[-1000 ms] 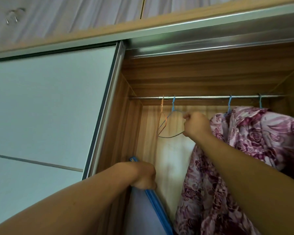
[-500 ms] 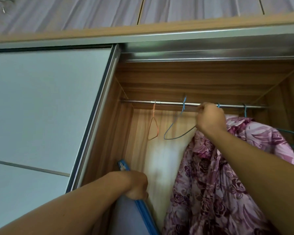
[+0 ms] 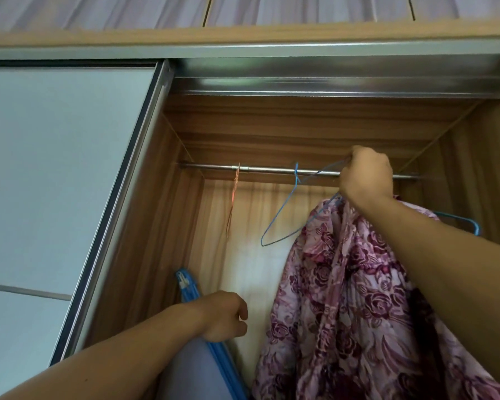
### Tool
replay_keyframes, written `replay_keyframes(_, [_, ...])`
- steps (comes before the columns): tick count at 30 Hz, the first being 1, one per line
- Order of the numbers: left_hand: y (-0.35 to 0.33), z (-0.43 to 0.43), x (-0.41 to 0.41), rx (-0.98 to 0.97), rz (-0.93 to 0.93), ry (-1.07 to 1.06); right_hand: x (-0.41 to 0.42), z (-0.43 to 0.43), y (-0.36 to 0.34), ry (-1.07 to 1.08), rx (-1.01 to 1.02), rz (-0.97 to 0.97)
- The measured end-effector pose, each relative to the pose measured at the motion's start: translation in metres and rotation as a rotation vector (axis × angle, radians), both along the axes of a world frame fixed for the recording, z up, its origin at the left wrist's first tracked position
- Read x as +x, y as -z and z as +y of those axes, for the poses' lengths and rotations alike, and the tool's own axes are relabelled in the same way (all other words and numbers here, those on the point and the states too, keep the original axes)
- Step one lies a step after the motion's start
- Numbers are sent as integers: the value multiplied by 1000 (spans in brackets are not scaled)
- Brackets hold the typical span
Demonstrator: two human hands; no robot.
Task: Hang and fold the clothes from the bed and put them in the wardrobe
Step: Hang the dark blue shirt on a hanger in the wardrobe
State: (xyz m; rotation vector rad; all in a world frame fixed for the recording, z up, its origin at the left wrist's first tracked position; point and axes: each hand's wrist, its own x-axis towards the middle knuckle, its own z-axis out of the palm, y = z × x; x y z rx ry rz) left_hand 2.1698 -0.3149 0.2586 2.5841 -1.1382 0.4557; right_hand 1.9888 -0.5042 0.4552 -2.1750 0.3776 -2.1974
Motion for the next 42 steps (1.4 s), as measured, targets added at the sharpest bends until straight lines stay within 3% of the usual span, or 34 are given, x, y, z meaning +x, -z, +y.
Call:
replay_keyframes(7, [3,0,10,24,-7,-28,1,-10,-4,-35,4,-37])
replay_keyframes(15, [-7,-6,10,-87,-65,15,-12,-17,-5,-72,8,-112])
replay_keyframes(24, [-7,-29,19,-424,-81,139,-14,-25,2,-114,-42,-78])
replay_keyframes(26, [-4,-36,18,-489,4,153,-6,-34,6,-179,-75,-21])
replay_keyframes(29, [10,-46,11,-557,344,219,14,-44,24,-323,-57,67])
replay_keyframes(31, [29,-53,5,-585,587,266,30,-46,41,-478,31,124])
replay_keyframes(36, [80,-72,-2,-712,969,396,62,-45,88,-792,247,167])
replay_keyframes(40, [110,-78,-5,-1137,1078,395,86,-67,140,-664,251,208])
replay_keyframes(42, [129,-73,0,-1216,1032,324,95,-81,176,-498,187,314])
